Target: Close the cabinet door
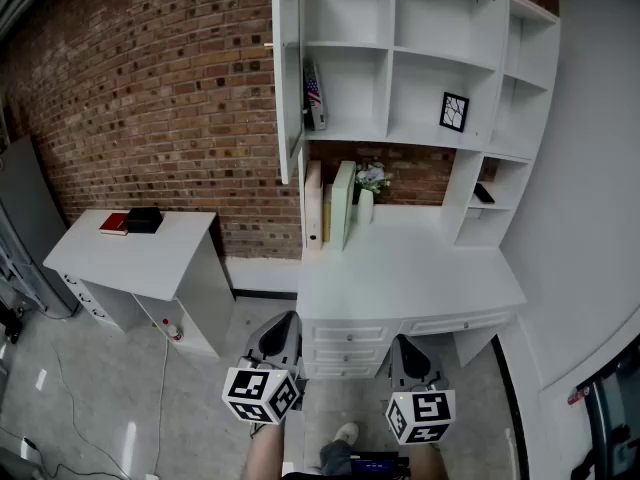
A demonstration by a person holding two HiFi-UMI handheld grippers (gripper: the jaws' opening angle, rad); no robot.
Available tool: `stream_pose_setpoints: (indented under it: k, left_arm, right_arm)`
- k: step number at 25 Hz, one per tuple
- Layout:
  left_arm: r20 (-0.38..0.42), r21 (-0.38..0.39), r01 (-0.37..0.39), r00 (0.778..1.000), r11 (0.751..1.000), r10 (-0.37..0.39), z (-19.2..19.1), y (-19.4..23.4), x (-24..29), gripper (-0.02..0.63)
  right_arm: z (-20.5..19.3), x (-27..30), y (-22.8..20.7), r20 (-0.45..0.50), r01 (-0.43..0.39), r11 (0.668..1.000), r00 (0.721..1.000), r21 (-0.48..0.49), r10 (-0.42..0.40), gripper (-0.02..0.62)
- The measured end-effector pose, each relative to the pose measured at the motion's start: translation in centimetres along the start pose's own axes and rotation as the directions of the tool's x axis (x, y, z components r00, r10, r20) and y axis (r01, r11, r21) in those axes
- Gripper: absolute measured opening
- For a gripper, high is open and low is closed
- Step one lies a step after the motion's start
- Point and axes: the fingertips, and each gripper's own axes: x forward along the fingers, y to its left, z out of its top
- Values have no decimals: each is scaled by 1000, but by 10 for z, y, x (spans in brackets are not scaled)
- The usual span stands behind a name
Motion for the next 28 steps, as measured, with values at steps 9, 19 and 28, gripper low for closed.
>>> stream_pose_setpoints:
  k: [9,19,28]
  left_arm:
    - [-5,-22,10,1000,1000,-10,-3,-4,2,6]
    - [-33,33,26,999,999,-25,-22,1,38,6]
    - [-34,20,13,999,1000,-13,-32,50,148,6]
  right_arm:
    - [0,-3,-4,-1,-5,1000,1000,1,5,0]
    - [-6,26,-22,11,18,999,1000,29,-18,2]
    - [-4,135,-59,8,28,998,1000,54,-28,2]
